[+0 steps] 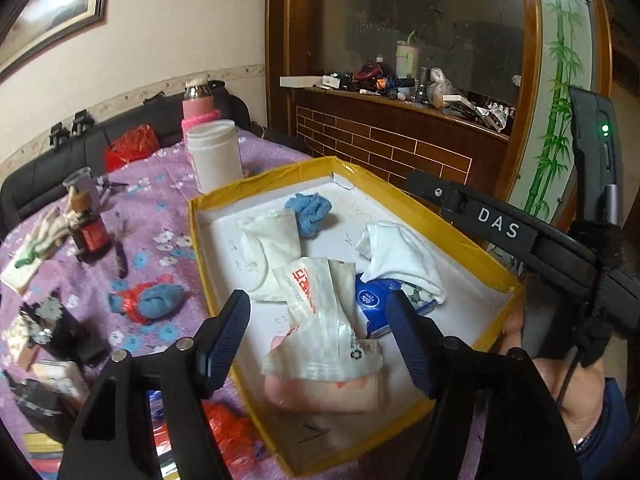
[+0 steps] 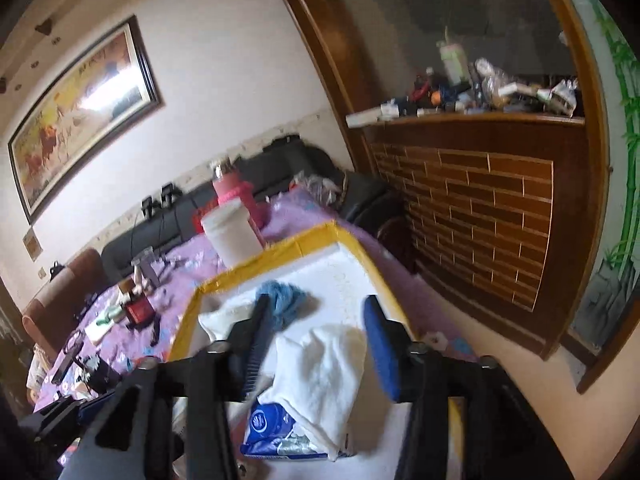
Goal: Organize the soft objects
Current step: 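Withdraw both grippers from the tray toward the table items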
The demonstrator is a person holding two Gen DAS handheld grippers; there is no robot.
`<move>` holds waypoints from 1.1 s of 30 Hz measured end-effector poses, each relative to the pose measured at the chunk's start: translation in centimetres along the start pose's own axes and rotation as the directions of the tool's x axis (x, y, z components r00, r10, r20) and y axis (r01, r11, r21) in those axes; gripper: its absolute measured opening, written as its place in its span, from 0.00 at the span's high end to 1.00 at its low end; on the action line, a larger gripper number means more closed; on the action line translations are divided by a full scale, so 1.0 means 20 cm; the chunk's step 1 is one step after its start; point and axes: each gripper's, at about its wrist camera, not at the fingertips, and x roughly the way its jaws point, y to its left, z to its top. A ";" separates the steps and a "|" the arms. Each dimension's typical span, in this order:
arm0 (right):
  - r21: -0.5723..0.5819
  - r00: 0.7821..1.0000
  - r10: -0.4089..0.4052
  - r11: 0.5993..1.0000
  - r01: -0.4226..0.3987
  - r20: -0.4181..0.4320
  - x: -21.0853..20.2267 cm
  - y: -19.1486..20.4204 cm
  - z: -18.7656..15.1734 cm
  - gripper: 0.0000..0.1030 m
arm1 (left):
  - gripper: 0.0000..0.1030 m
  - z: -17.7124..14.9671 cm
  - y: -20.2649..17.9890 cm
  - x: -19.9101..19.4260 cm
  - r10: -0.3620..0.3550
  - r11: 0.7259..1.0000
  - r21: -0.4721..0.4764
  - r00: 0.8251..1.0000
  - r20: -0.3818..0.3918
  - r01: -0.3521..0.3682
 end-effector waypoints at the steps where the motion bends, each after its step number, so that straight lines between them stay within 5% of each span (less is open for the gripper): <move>1: 0.001 1.000 0.006 1.000 -0.006 0.007 -0.01 0.00 0.00 0.39 | 0.32 0.00 0.00 -0.03 0.002 1.000 0.006 1.000 0.004 -0.002; 25: -0.116 0.959 0.203 0.967 -0.229 -0.200 -0.19 0.55 -0.21 0.39 | 0.28 -0.23 0.37 -0.53 0.067 0.996 -0.060 0.997 0.034 -0.065; 33: -0.165 0.902 0.270 0.926 -0.339 -0.338 -0.16 0.75 -0.40 0.39 | 0.28 -0.45 0.75 -0.68 0.163 0.970 -0.182 0.987 -0.009 -0.162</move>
